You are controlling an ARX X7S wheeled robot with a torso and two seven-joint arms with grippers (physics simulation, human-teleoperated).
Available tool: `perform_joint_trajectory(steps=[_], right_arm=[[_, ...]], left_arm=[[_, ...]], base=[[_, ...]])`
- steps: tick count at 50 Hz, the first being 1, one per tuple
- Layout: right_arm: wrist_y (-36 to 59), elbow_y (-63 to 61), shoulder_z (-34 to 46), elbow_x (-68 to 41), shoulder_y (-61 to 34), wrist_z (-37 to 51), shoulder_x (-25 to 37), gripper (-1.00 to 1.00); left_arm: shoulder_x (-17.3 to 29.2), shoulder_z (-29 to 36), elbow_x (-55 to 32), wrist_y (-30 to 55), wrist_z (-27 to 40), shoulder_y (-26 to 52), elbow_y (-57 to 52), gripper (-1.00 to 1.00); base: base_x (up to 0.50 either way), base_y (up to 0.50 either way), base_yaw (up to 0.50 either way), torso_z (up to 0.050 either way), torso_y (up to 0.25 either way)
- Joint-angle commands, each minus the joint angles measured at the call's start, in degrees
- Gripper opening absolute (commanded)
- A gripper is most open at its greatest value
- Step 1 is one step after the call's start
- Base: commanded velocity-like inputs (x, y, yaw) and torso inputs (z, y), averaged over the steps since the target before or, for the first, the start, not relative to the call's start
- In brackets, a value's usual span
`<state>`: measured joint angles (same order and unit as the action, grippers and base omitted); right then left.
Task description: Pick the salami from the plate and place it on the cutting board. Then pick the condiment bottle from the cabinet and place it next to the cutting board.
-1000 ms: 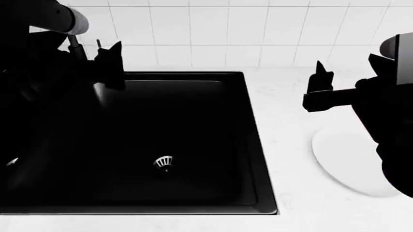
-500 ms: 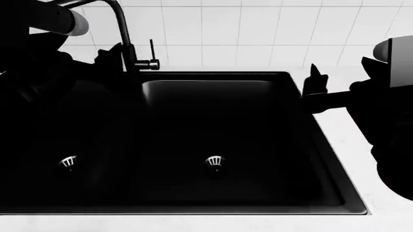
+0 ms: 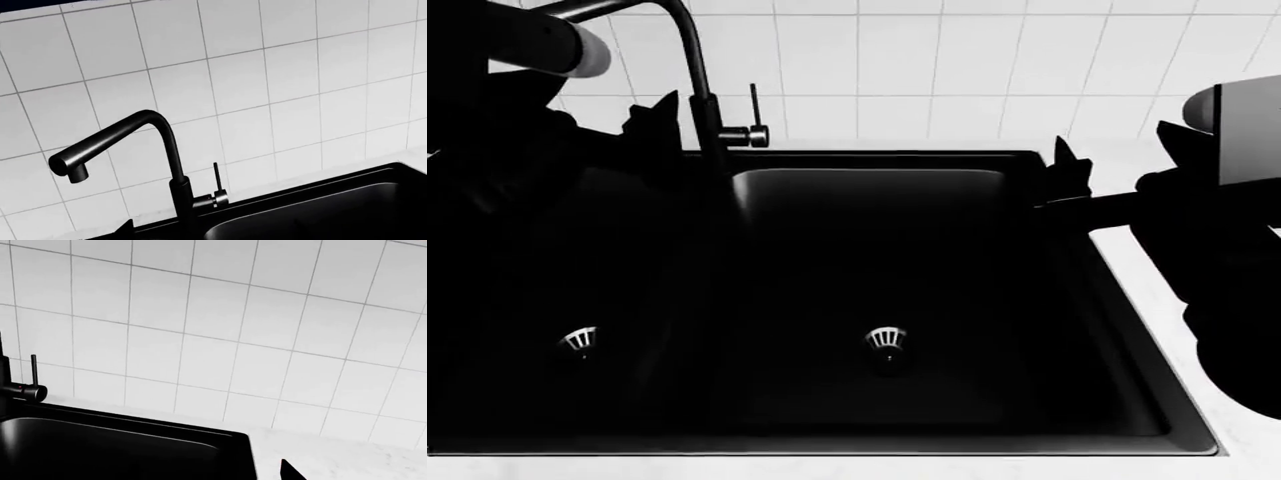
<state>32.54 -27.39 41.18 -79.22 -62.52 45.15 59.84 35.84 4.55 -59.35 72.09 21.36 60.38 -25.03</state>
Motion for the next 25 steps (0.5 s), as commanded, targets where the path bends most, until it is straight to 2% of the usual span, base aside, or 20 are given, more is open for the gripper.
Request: perform_joint_trajectory(steps=[1, 9, 20, 25], right_arm=[[-1.0, -0.4, -0.3, 0.5, 0.3, -1.2, -0.3, 1.00], [-0.8, -0.3, -0.1, 0.4, 0.4, -0.9, -0.5, 1.00], [-0.1, -0.4, -0.2, -0.1, -0.2, -0.6, -0.4, 1.00], [0.1, -0.4, -0.2, -0.2, -0.4, -0.5, -0.5, 1.00]], left_arm=[[0.2, 0.2, -0.1, -0.4, 0.1, -0.3, 0.1, 1.00], [0.3, 0.3, -0.4, -0.6, 0.3, -0.3, 0.1, 1.00], [0.8, -0.2, -1.4, -0.6, 0.6, -0.6, -0.6, 1.00], [3.0, -1.4, -0.5, -2.6, 1.4, -0.6, -7.2, 1.00]], base=[[0.46, 0.00, 0.00, 0.000, 0.000], [0.43, 0.00, 0.00, 0.000, 0.000], [0.00, 0.00, 0.00, 0.000, 0.001], [0.00, 0.00, 0.00, 0.000, 0.000]])
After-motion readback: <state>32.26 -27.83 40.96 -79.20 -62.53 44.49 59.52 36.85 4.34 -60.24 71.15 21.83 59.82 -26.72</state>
